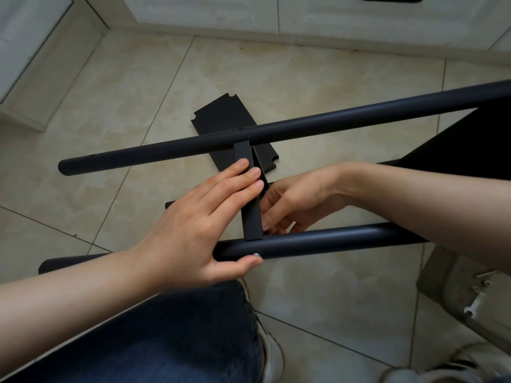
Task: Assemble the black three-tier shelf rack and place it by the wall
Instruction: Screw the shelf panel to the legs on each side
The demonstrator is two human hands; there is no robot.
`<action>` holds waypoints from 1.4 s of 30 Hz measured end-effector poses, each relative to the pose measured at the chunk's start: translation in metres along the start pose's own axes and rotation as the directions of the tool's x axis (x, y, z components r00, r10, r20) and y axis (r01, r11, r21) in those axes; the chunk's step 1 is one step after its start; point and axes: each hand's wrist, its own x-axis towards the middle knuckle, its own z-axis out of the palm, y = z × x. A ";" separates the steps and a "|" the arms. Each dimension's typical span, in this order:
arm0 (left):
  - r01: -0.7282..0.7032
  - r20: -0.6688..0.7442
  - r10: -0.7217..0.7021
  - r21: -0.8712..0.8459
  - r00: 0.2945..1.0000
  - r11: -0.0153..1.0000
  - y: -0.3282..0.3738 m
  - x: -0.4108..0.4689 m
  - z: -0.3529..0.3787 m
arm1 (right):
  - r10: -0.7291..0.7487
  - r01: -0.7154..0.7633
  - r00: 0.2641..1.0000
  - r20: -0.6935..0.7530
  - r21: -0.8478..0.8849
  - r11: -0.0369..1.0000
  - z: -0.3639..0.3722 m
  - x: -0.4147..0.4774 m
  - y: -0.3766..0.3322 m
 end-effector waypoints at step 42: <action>0.547 -0.172 -0.673 -0.459 0.719 0.701 0.093 -0.005 0.005 | -0.348 -0.256 0.683 -0.642 -0.657 0.709 0.103 -0.079 0.004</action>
